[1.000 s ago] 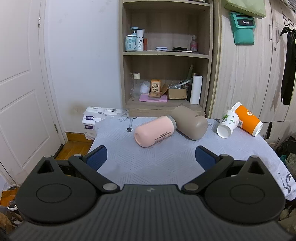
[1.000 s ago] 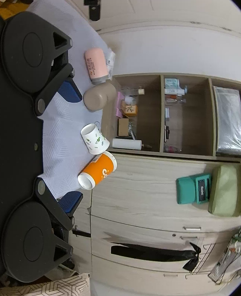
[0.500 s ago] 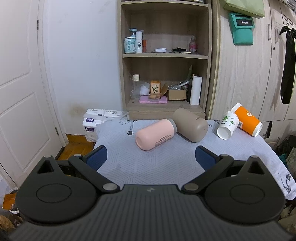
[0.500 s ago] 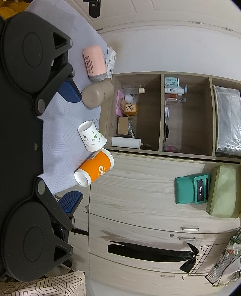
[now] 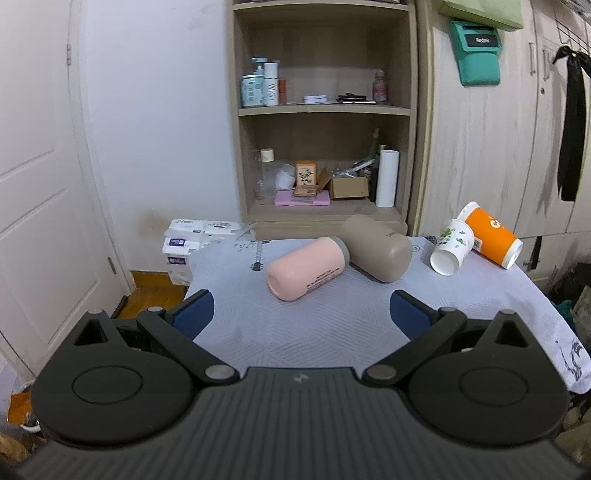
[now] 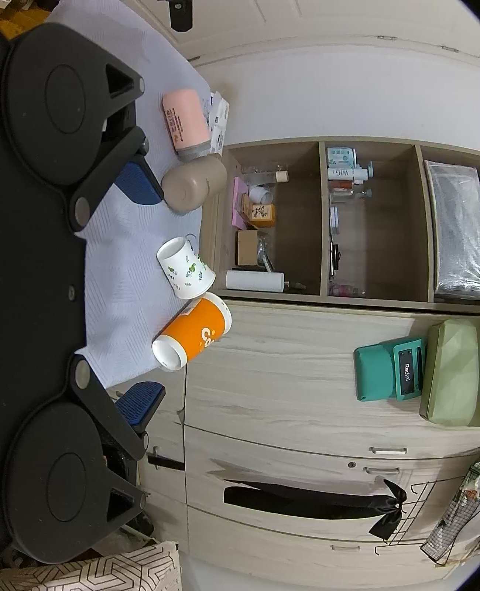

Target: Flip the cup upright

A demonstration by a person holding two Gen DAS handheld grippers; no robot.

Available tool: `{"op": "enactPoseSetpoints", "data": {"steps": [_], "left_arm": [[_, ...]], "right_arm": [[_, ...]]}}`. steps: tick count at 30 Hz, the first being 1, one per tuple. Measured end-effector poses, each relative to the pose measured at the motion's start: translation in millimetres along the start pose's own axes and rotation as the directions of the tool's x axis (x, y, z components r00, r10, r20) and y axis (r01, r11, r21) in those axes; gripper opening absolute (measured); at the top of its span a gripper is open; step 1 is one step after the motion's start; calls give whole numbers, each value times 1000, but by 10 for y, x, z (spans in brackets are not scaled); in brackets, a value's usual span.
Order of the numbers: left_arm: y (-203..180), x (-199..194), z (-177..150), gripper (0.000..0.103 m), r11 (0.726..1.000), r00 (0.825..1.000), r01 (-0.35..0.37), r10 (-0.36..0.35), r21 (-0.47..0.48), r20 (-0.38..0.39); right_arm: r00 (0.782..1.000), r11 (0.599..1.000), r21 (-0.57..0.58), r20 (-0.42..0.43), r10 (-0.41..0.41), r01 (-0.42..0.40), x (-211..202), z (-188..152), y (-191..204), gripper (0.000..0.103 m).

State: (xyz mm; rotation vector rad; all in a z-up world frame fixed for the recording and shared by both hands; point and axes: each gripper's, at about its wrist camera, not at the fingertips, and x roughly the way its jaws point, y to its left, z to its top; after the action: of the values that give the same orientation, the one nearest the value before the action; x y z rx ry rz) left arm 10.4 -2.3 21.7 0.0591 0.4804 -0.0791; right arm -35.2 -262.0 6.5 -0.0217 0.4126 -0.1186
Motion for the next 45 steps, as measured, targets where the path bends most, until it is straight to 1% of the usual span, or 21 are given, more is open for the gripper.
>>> {"op": "enactPoseSetpoints", "data": {"steps": [6,19,26,33,37,39,42,45], "left_arm": [[7,7,46,103,1000,1000,14,-14,8,-1],[13,1,52,103,1000,1000,14,-14,8,-8],[49,70,27,103,1000,999,8,-9,-13,-37],[38,123,6,103,1000,998,-4,4,1,-59],[40,121,22,103,1000,998,-18,18,9,-59],[57,138,31,103,1000,998,-12,12,0,-66],[64,185,52,103,1000,996,12,-14,-18,-89],[76,264,102,103,998,992,45,-50,-45,-116]], "right_arm": [[1000,1000,5,-4,7,-7,49,20,18,103],[1000,1000,-1,-3,22,-22,151,4,94,103],[1000,999,-14,-3,30,-30,159,20,148,103],[999,999,-21,-19,33,-34,193,11,155,103],[999,999,-27,-24,31,-32,202,5,151,103],[999,999,-29,-23,33,-34,202,1,147,103],[997,996,-31,-10,78,-78,194,-11,125,103],[985,985,-40,2,170,-170,225,-5,104,103]]}}
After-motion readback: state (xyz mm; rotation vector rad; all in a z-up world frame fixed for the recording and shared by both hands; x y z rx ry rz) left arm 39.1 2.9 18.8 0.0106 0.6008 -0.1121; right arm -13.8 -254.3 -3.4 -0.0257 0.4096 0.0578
